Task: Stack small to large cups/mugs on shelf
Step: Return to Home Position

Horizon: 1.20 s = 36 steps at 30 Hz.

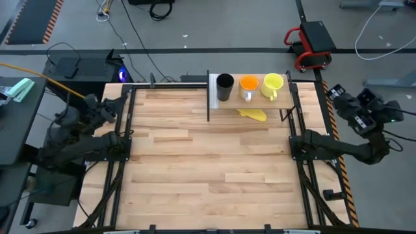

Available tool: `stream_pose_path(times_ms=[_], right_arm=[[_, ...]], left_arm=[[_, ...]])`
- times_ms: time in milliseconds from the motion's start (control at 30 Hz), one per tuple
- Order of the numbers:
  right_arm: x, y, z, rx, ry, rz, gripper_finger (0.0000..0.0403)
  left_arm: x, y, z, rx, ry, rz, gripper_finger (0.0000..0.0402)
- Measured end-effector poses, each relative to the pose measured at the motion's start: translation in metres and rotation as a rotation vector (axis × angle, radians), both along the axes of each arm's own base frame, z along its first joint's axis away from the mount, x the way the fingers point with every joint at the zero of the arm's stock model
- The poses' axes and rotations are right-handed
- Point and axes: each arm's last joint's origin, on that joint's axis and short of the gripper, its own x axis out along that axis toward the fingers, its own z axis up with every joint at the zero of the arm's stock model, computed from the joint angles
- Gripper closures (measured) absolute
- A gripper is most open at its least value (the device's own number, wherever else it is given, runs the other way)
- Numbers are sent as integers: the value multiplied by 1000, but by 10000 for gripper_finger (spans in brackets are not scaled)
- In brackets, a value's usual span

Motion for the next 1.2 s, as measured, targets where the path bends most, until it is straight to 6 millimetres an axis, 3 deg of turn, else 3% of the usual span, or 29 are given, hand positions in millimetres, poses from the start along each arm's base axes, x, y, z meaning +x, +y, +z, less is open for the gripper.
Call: stream_pose_path(times_ms=[233, 367, 600, 767, 1000, 1200], right_arm=[[29, -7, -21, -33, -53, 15, 381], [47, -13, -40, -7, -63, 47, 381], [74, -22, -91, -13, -210, 81, 381], [80, -25, -114, -12, -261, 102, 381], [82, -25, -117, -7, -242, 100, 381], [85, -26, -119, 15, -204, 105, 381]], left_arm=[[28, 10, -30, 9, -44, -6, 362], [33, 11, -37, 1, -51, -27, 362], [33, 11, -38, -3, -59, -36, 371], [33, 11, -38, 5, -53, -35, 369], [36, 11, -40, 15, -46, -66, 361], [48, 13, -60, 15, -61, -97, 367]])
